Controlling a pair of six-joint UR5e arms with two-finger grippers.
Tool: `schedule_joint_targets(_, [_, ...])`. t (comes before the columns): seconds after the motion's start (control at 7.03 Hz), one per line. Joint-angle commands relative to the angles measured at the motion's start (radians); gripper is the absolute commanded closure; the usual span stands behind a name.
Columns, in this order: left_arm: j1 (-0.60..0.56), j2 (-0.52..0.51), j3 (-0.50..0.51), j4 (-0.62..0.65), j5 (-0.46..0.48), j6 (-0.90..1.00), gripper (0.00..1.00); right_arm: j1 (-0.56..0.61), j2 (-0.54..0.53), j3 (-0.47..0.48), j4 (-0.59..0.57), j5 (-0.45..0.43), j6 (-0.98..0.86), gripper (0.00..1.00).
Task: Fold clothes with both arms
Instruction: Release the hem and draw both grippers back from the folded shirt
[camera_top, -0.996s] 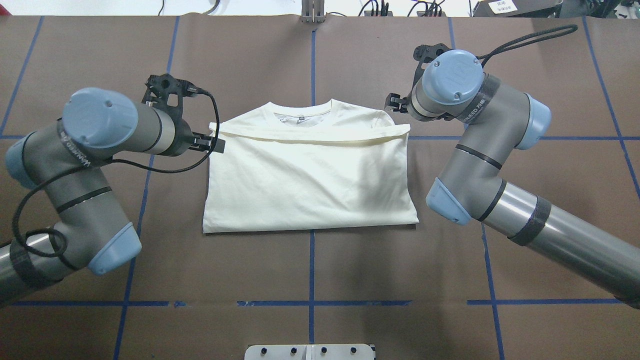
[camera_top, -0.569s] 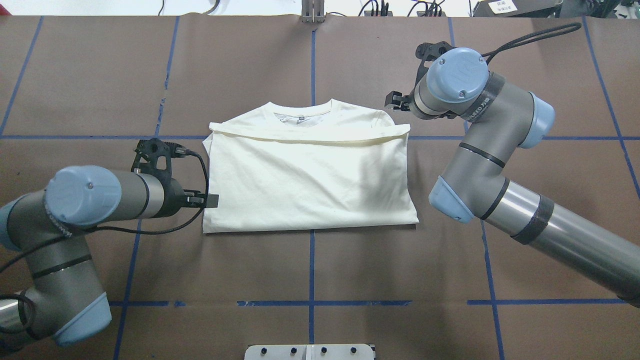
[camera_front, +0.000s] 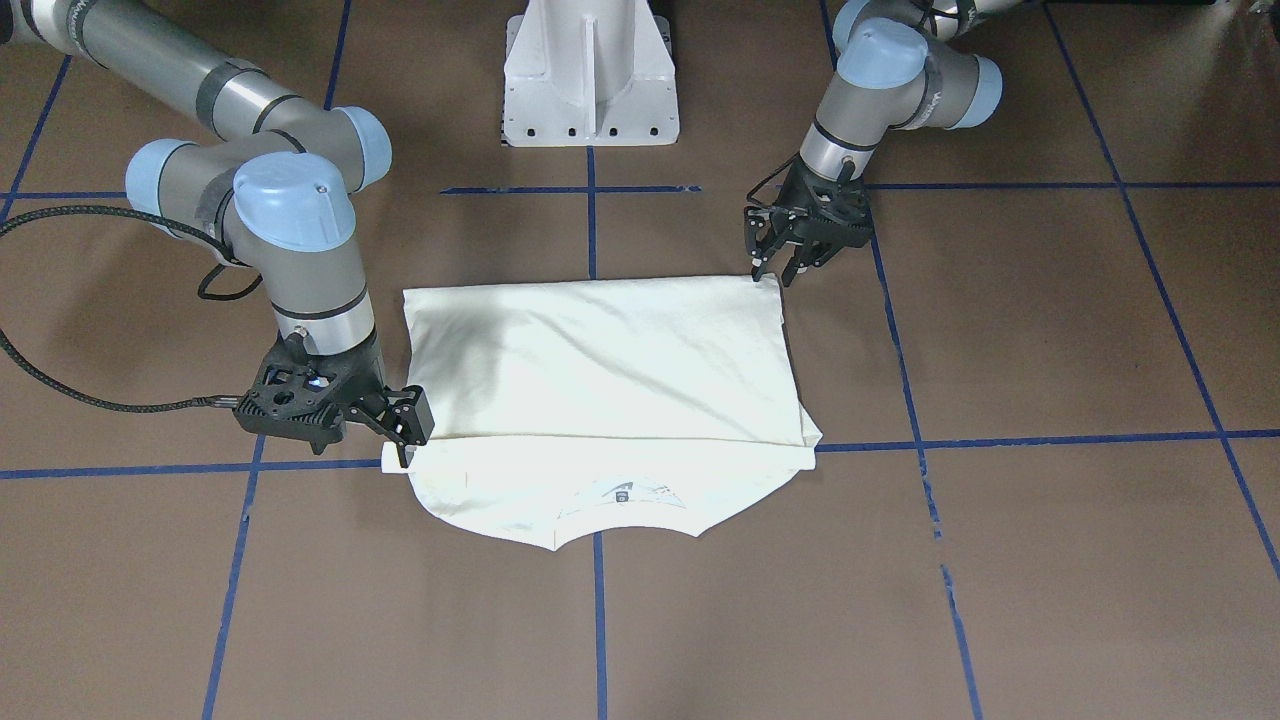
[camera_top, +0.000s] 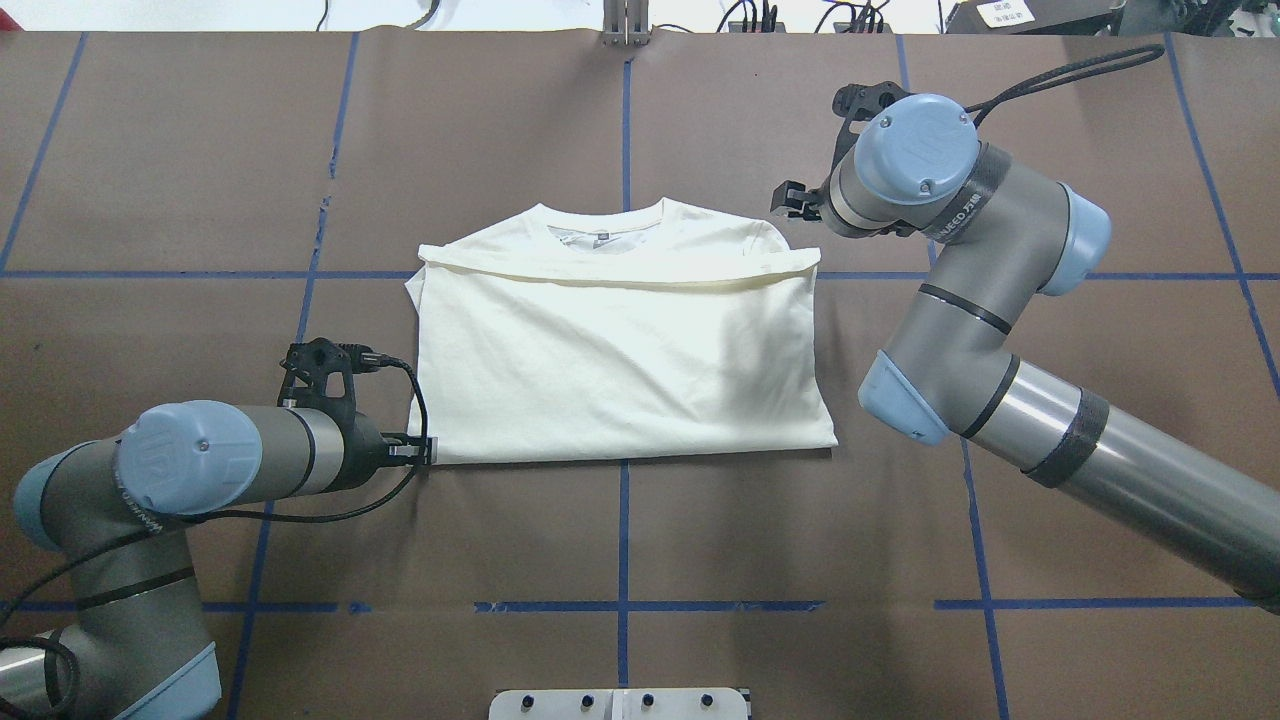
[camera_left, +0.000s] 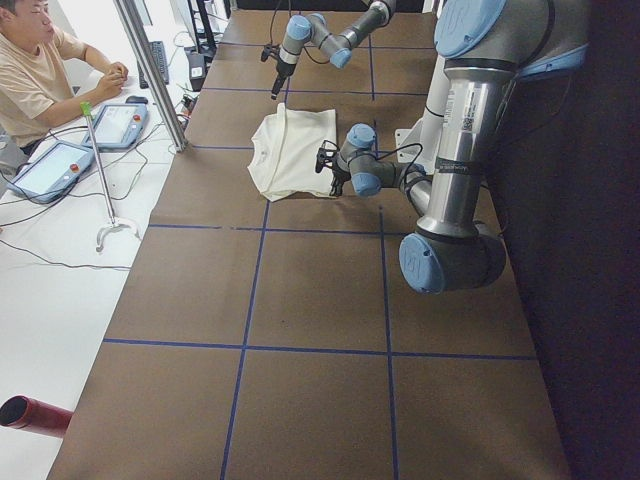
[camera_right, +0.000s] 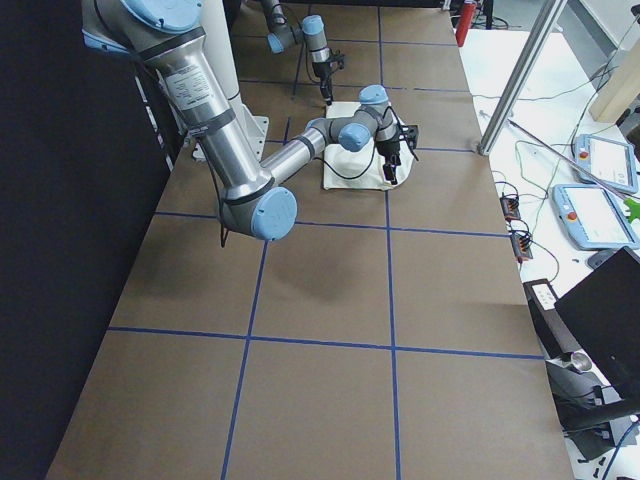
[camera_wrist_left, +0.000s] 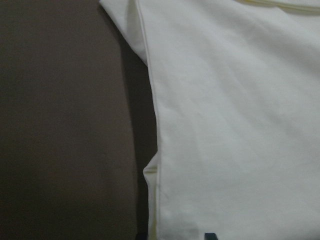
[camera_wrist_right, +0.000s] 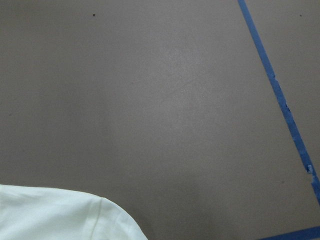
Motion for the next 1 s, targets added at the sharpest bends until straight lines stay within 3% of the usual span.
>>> schedule_joint_targets(0.0, [0.004, -0.002, 0.005, 0.001, 0.000, 0.000, 0.52, 0.000, -0.002, 0.000, 0.000, 0.000, 0.000, 0.00])
schedule_joint_targets(0.43, [0.018, -0.006, 0.016, 0.001, 0.000, -0.002, 0.59, 0.000, -0.003, 0.000, 0.002, 0.000, 0.002, 0.00])
schedule_joint_targets(0.71, [0.019, -0.006, 0.016, 0.001, 0.002, -0.003, 1.00, -0.001, -0.003, 0.000, 0.002, 0.000, 0.002, 0.00])
schedule_joint_targets(0.85, [0.018, -0.003, 0.013, 0.002, 0.005, -0.002, 1.00, -0.001, -0.003, 0.000, 0.002, 0.000, 0.002, 0.00])
